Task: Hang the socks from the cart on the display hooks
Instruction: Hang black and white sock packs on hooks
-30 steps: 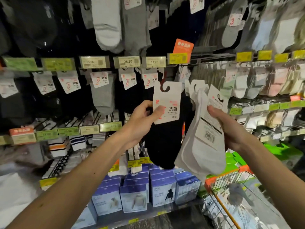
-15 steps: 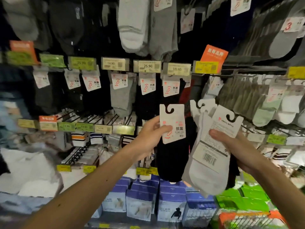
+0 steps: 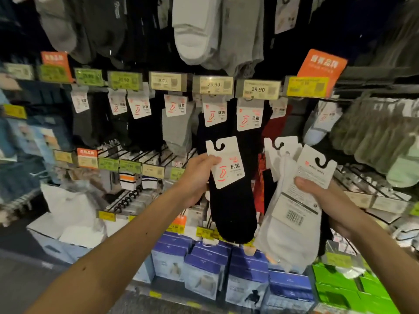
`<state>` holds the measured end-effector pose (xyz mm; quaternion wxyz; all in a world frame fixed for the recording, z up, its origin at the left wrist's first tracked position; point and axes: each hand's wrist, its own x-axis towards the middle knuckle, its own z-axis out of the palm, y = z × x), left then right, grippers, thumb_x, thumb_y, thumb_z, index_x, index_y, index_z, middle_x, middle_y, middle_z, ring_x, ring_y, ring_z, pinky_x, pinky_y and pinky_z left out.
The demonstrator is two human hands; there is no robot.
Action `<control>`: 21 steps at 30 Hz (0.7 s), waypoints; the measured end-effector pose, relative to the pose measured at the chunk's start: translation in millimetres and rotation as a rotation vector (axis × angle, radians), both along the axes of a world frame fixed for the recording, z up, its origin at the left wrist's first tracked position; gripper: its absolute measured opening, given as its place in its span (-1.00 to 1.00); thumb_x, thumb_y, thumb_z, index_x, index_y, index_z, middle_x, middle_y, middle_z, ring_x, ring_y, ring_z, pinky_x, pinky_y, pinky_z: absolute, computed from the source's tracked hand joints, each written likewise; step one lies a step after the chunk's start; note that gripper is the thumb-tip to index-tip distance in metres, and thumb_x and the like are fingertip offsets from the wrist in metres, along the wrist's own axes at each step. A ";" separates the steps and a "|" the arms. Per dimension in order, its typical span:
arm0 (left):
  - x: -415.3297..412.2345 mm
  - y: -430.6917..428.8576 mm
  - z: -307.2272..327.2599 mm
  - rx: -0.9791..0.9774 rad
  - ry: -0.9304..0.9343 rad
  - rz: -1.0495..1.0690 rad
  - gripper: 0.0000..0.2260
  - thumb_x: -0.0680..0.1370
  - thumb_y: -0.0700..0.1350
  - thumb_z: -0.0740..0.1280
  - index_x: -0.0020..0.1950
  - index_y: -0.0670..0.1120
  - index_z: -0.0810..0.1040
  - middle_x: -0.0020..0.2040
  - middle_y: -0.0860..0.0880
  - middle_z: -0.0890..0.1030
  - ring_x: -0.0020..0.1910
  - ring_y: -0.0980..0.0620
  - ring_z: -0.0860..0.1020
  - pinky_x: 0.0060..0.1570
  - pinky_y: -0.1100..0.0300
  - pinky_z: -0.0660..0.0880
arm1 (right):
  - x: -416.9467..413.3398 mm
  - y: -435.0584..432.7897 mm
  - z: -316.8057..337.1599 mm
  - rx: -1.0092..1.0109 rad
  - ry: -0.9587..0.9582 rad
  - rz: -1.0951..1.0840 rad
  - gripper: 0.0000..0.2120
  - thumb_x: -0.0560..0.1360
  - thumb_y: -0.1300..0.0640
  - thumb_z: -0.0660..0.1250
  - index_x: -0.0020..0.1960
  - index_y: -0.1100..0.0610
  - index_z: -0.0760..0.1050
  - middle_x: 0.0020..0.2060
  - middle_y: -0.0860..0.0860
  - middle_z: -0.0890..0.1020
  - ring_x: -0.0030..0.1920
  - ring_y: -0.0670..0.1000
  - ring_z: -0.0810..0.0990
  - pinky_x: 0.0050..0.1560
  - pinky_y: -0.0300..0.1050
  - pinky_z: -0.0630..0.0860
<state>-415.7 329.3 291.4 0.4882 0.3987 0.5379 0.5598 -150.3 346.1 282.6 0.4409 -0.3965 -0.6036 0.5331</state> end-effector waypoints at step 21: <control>-7.4 103.0 49.6 0.438 0.473 -0.175 -0.58 0.67 -0.18 0.20 0.50 0.13 0.29 0.25 -0.42 0.48 -0.39 0.11 0.56 -0.54 0.34 0.23 | -18.0 31.6 4.8 0.089 0.129 -0.174 -0.42 -0.01 -0.28 0.66 -0.08 -0.03 0.72 -0.10 0.03 0.75 -0.14 -0.02 0.73 -0.18 -0.16 0.62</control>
